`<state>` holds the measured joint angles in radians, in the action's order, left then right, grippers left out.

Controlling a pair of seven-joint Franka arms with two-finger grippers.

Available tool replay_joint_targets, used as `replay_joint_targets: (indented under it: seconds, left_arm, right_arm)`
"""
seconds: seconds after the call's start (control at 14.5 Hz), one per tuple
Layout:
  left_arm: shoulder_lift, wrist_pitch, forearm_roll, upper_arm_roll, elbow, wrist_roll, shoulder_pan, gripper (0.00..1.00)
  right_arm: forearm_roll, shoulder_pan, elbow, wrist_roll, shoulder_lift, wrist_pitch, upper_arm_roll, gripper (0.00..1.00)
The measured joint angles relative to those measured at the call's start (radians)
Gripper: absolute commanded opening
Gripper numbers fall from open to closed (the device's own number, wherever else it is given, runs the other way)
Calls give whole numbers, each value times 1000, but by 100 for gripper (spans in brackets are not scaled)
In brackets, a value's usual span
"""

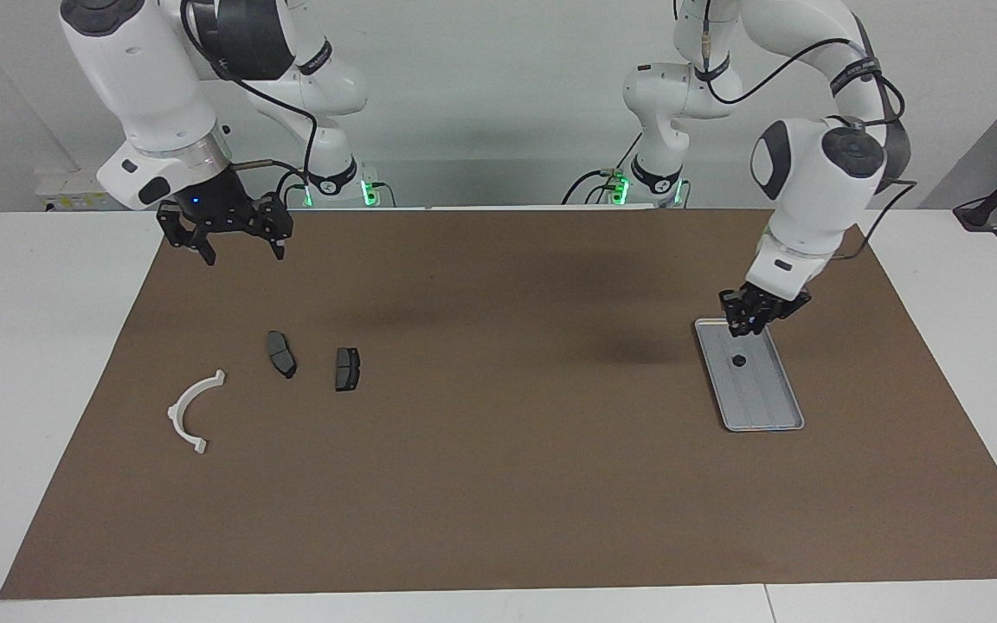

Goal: Pick bearing gear from pile to tray
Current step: 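Carry the second bearing to the tray with the left gripper and lower it, then open the left gripper and withdraw it from the tray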

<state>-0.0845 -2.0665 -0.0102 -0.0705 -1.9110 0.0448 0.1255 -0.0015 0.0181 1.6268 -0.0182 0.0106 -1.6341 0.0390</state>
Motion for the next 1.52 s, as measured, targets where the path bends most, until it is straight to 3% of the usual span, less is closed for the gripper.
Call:
replay_joint_targets:
  seconds: [0.21, 0.69, 1.52]
  left_arm:
    - [-18, -105, 3, 1, -44, -65, -60, 14]
    - [-182, -348, 3, 14, -94, -66, -62, 14]
    - [-225, -451, 3, 15, -131, -64, -62, 14]
  right_arm:
    - [0, 0, 0, 0, 0, 0, 0, 100]
    - [0, 1, 0, 0, 0, 0, 0, 100]
    - [0, -1, 1, 0, 0, 0, 0, 100]
